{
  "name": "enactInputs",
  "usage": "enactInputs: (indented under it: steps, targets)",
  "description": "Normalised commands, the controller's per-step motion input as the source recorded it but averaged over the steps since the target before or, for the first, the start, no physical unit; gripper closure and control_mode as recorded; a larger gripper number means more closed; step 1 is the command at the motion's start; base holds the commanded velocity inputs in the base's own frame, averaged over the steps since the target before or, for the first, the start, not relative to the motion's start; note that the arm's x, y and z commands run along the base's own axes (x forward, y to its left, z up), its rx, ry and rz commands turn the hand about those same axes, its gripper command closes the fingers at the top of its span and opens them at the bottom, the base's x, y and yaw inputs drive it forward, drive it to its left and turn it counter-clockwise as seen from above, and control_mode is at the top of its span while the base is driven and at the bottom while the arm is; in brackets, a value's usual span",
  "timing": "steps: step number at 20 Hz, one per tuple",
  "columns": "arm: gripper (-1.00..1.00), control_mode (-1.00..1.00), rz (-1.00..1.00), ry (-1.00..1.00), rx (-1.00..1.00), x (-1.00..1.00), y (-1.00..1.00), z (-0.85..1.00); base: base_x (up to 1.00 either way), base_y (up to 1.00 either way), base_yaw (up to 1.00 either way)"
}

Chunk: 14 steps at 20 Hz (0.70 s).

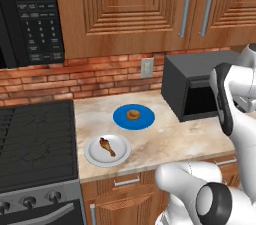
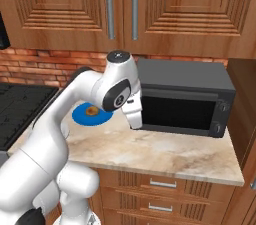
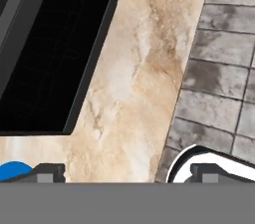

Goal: Open the toaster oven door. Place the bread on the top rack in the toaster oven and place the chicken drumstick on the bottom rack.

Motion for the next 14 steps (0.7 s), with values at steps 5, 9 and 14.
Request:
enactInputs:
  steps: [5,9,14]
  targets:
    - [-1.0,-1.0,-0.06,-0.03,0.08,0.0,-0.33,0.0,0.0,0.0,0.0]
    - [-1.0,-1.0,0.0,-0.02,0.03,0.01,-0.24,-0.03,0.0,0.0,0.0]
    - [-1.0,-1.0,0.0,0.0,0.02,0.08,-0.22,-0.07,0.0,0.0,0.0]
